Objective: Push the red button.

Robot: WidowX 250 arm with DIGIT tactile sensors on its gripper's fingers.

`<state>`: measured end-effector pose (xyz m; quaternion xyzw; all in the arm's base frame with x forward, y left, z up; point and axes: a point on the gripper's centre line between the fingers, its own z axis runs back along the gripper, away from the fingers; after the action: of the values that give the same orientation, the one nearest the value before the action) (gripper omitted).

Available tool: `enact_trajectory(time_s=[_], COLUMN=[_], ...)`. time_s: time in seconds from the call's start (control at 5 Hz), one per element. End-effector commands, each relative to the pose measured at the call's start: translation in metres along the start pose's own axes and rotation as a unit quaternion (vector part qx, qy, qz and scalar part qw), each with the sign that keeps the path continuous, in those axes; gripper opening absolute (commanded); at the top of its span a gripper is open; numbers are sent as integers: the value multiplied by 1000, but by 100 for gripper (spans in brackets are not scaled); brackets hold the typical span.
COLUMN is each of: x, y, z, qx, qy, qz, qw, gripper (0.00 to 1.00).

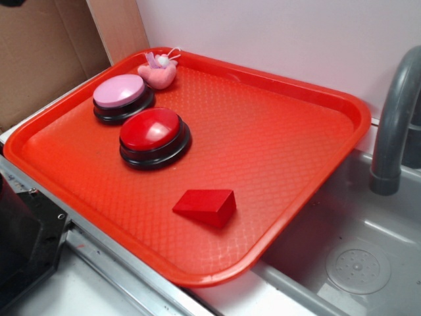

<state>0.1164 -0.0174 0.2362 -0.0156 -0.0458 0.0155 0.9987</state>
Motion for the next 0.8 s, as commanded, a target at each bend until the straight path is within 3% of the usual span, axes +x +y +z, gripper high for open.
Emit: enact_trajectory(time_s=[0.0, 0.2, 0.4, 0.6], x=[0, 36, 58, 78], y=[0, 5, 7, 22], z=[0, -41, -88, -136], qx=[0, -21, -5, 7], qy=[0, 42, 52, 56], qz=[0, -62, -142, -141], qw=[1000, 997, 988, 988], gripper=[100, 100, 100, 100])
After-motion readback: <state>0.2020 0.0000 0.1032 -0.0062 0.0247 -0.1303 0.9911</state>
